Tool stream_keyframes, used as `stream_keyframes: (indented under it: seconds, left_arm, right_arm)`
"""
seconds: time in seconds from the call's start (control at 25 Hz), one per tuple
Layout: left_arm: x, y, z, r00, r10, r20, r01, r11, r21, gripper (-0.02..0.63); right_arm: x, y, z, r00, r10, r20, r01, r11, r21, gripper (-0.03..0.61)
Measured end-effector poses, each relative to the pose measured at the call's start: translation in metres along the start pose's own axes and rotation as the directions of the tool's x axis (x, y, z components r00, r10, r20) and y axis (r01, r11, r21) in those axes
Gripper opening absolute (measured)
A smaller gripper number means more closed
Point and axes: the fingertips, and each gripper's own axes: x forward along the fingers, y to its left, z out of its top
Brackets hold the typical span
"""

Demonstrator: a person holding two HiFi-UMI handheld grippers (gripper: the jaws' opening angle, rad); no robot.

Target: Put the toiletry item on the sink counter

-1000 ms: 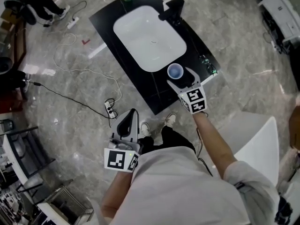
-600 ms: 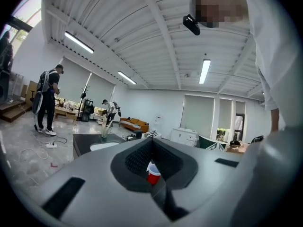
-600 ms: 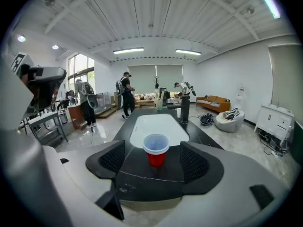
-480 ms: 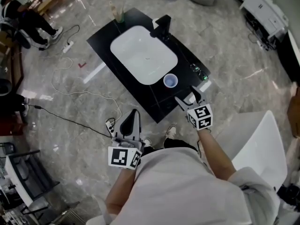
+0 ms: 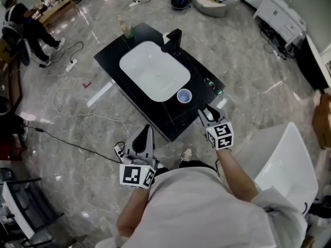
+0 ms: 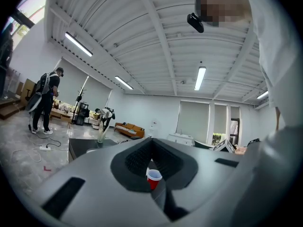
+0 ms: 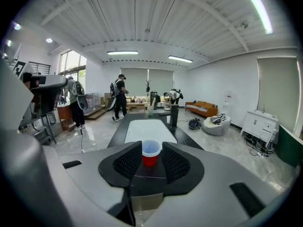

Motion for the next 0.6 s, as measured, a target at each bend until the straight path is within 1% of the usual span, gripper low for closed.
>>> stream_keyframes:
  seconds: [0.08, 0.2, 0.32, 0.4, 0.52, 0.6]
  left_arm:
    - [-0.004, 0.000, -0.001, 1.000, -0.003, 0.001, 0.003, 1.000, -0.004, 0.002]
    - [-0.012, 0.002, -0.004, 1.000, 0.001, 0.001, -0.001, 1.000, -0.015, 0.002]
    - [-0.019, 0.003, -0.008, 1.000, 0.004, 0.000, -0.004, 1.000, -0.026, 0.002]
    - [-0.022, 0.003, -0.013, 1.000, 0.007, -0.004, -0.007, 0.999, -0.038, 0.002]
    - [-0.025, 0.001, -0.018, 1.000, 0.006, -0.007, -0.007, 0.999, -0.051, 0.002]
    - [-0.024, -0.001, -0.018, 1.000, 0.001, -0.005, -0.001, 0.999, -0.050, 0.002]
  right_arm:
    - [-0.002, 0.000, -0.002, 1.000, -0.012, -0.007, 0.012, 1.000, 0.007, 0.098]
    - [-0.004, 0.004, 0.001, 1.000, -0.004, -0.004, 0.004, 1.000, 0.018, 0.063]
    - [-0.007, 0.011, 0.015, 1.000, 0.011, 0.023, -0.011, 1.000, 0.025, 0.055]
    - [-0.012, 0.018, 0.029, 0.998, 0.031, 0.058, -0.033, 0.999, 0.040, 0.052]
    - [-0.030, 0.028, 0.060, 0.990, 0.057, 0.129, -0.064, 0.997, 0.046, 0.049]
    - [-0.047, 0.034, 0.087, 0.978, 0.079, 0.194, -0.086, 0.996, 0.029, 0.049]
